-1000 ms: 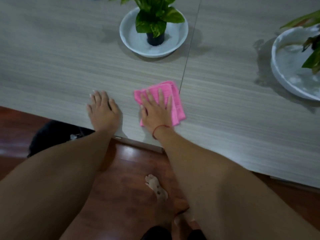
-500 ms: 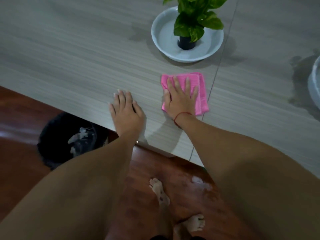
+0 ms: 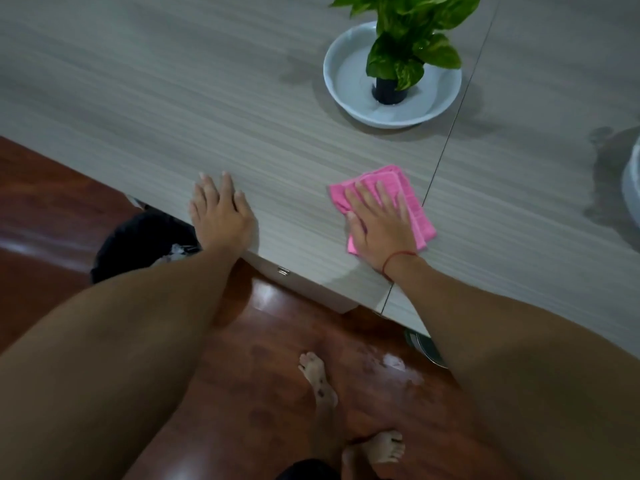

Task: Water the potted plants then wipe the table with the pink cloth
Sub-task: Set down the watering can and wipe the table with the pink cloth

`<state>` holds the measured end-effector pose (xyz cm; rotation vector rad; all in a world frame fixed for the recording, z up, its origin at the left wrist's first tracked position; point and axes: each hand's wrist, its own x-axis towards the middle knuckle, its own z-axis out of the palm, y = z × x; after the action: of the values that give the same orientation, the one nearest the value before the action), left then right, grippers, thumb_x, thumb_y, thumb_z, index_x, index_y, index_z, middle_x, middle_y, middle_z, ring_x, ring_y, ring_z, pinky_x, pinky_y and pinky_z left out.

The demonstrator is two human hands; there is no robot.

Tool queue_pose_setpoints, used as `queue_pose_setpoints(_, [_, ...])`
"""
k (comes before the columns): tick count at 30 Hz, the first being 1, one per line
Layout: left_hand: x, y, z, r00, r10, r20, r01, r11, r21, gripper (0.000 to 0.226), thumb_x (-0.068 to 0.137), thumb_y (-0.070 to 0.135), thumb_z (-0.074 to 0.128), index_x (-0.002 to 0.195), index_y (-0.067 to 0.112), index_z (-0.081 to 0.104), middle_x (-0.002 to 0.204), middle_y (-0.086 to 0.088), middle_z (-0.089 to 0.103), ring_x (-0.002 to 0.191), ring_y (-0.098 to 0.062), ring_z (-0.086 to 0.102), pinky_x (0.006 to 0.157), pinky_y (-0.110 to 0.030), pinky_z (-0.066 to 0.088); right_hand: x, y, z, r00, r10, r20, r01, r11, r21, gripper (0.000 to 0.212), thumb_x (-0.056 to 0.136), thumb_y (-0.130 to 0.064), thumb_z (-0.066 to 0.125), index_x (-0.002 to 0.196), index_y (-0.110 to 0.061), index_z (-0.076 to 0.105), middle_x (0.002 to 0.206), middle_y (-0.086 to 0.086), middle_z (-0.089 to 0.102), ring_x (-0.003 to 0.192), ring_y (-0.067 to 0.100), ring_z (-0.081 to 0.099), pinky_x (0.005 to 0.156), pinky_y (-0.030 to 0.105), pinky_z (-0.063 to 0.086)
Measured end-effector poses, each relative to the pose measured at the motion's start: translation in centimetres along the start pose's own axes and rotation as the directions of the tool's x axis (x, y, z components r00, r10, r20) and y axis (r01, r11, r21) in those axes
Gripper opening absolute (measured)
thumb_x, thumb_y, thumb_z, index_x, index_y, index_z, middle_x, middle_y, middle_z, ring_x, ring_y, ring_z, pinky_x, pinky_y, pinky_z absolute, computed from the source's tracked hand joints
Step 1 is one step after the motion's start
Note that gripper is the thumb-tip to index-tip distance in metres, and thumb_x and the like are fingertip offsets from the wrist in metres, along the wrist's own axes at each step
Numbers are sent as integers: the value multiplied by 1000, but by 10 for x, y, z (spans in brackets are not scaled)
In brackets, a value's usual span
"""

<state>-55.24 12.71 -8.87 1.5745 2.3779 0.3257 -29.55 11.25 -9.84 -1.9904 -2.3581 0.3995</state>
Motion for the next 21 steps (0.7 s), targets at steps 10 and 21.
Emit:
queue_pose_setpoints(10, [-2,-6,16,991,-10,-132,13,1000,23,52,106,32,20,157,23,20,166,-7,10,154,-21,4,125,-40,1,46,-115,19,998,53,-41,-50,997,65,54,101,-44,20,153,-35,14,161,-11,8,149,31,-5,115,55,-16])
queue_pose_setpoints(21, [-2,-1,13,997,-30,-67,28,999,-26,53,106,34,15,158,24,14,166,-6,3,154,-21,-1,125,-40,-1,-3,-17,3,1000,-2,-6,2,1000,19,53,102,-44,14,154,-33,9,162,-8,6,149,18,-5,120,45,-8])
